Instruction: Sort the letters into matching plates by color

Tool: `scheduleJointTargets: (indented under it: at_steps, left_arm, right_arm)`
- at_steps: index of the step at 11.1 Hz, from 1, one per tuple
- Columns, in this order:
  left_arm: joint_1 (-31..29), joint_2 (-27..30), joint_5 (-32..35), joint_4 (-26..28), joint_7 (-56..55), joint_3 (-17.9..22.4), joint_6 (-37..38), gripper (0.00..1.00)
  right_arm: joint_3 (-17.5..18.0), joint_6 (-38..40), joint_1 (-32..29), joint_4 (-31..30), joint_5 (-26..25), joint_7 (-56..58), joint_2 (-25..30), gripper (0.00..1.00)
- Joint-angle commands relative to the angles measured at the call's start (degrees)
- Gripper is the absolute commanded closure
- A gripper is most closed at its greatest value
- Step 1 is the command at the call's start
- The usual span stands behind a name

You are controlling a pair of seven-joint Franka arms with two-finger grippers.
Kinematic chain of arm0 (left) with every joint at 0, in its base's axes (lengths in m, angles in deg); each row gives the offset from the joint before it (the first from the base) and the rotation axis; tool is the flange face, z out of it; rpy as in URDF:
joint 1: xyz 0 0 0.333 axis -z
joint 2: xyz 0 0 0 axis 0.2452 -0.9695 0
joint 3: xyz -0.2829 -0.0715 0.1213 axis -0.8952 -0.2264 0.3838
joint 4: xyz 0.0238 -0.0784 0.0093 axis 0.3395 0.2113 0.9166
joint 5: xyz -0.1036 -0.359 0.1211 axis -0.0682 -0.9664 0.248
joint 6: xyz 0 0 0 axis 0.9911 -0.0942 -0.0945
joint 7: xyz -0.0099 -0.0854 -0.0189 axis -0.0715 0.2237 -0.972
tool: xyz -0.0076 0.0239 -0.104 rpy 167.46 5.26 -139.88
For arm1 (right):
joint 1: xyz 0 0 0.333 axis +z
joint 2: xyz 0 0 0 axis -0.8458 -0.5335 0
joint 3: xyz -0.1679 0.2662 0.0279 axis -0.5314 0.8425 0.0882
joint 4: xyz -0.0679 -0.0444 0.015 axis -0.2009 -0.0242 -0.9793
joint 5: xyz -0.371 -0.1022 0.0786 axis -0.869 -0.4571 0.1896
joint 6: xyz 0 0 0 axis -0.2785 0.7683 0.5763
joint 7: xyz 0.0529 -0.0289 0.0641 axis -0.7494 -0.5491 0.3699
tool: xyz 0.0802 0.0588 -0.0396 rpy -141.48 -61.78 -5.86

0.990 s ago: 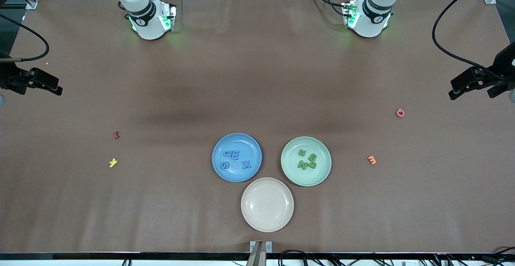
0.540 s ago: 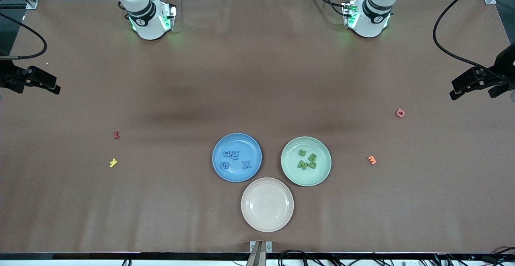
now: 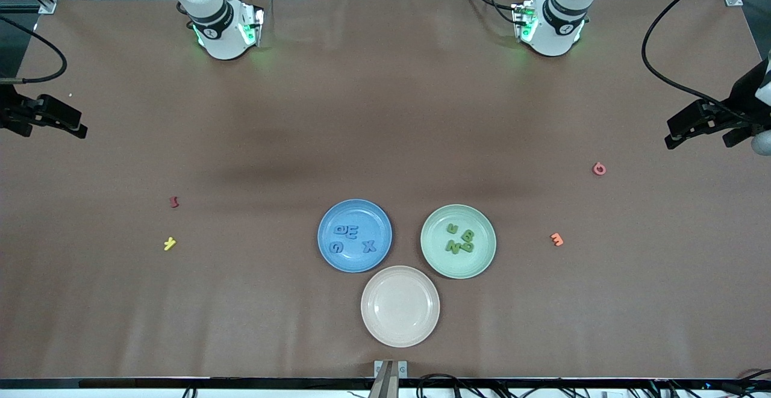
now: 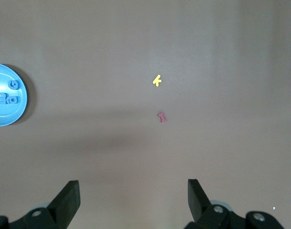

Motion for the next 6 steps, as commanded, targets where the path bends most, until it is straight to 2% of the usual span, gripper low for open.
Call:
scheduleJointTargets:
  at_steps: [1, 6]
  left_arm:
    - [0.15, 0.31, 1.70, 0.30, -0.93, -0.17, -0.47, 0.00]
    - [-0.12, 0.75, 1.70, 0.21, -0.67, -0.09, -0.38, 0.00]
  right_arm:
    - [0.07, 0.14, 0.07, -0.65, -0.84, -0.93, 1.00, 0.00]
    - [0.07, 0.14, 0.07, -0.65, -0.83, -0.84, 0.82, 0.00]
